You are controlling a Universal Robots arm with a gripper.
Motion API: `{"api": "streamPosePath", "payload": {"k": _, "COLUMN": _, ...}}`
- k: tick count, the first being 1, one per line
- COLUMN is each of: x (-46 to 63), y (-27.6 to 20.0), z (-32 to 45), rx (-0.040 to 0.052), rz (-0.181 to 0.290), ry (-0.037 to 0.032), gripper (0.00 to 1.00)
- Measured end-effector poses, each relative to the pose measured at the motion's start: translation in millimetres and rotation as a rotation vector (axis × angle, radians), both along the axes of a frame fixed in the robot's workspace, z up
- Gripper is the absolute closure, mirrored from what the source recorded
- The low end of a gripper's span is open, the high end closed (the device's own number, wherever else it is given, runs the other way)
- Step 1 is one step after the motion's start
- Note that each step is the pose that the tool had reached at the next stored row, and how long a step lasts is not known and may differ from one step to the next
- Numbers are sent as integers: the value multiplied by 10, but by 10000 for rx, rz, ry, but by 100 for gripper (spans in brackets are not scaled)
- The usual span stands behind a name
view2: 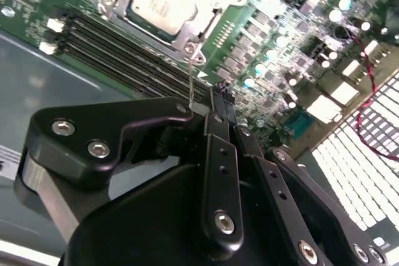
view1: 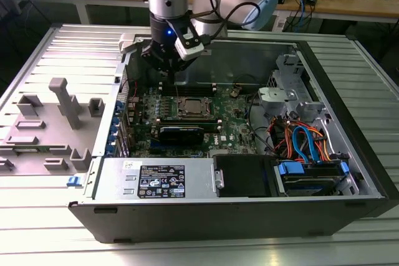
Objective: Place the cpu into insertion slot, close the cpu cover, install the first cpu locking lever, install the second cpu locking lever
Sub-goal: 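Install the first cpu locking lever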
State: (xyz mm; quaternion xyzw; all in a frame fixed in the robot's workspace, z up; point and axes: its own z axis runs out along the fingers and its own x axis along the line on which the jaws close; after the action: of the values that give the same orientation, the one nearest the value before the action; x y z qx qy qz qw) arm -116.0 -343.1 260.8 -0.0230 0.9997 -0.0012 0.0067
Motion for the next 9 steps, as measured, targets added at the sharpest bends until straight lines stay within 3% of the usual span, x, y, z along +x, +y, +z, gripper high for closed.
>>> {"api": "streamPosePath", "payload": {"k": 9, "x": 272, "y": 8, "z": -42, "rx": -2, "rz": 73, "ry": -2, "gripper": 89}}
